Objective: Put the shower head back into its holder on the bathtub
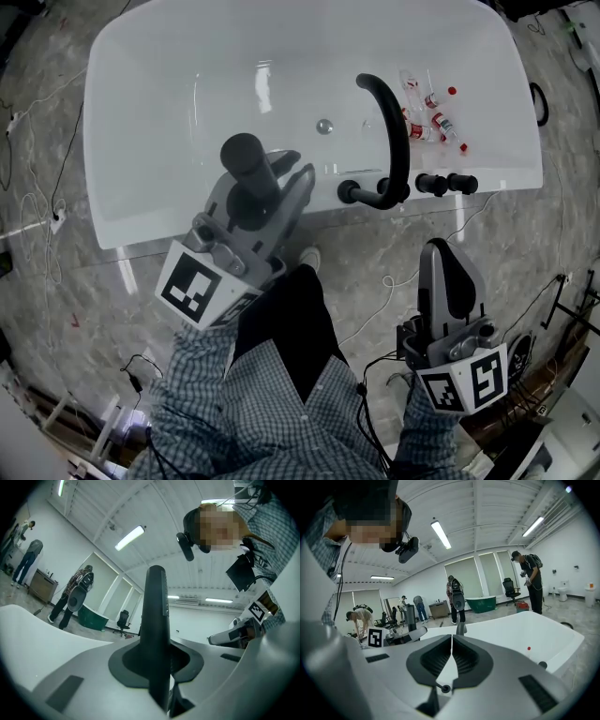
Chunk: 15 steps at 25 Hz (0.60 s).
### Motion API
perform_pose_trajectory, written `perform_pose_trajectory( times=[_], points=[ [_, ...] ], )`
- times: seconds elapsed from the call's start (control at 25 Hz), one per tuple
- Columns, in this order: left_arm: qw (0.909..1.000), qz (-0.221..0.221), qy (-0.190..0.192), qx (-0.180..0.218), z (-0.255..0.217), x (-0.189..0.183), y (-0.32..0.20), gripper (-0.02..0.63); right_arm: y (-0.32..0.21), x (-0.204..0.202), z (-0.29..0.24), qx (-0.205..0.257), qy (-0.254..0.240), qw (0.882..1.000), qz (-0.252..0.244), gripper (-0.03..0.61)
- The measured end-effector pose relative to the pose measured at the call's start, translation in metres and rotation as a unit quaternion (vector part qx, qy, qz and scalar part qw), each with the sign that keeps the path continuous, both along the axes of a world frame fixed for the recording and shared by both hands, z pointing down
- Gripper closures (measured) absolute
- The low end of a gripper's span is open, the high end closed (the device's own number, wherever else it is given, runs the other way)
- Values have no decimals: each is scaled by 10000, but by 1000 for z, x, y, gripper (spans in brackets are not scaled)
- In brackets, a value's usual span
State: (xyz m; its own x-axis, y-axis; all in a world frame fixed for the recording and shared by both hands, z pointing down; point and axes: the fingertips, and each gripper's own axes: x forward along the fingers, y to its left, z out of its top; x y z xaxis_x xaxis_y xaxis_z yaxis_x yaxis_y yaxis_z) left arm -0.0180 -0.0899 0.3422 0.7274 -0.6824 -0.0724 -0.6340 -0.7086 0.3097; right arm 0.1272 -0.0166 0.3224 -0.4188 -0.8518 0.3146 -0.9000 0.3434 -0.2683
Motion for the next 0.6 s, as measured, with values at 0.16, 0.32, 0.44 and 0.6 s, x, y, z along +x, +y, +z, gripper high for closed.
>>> perform_pose_trajectory(
  times=[0.16, 0.32, 0.44, 0.6],
  points=[
    [10000, -47, -32, -81, 20, 7, -2, 537, 1, -1, 8, 32, -91, 9999, -37, 561],
    [9999, -60, -52, -126, 38, 10, -4, 537, 4, -1, 18, 50, -174, 9998, -31, 561],
    [9998, -100, -91, -124, 49, 14, -9, 537, 5, 1, 29, -3, -254, 9997, 0, 561],
    [9998, -85, -124, -123, 64, 21, -13, 537, 9, 4, 41, -71, -309, 9995, 33, 561]
  ],
)
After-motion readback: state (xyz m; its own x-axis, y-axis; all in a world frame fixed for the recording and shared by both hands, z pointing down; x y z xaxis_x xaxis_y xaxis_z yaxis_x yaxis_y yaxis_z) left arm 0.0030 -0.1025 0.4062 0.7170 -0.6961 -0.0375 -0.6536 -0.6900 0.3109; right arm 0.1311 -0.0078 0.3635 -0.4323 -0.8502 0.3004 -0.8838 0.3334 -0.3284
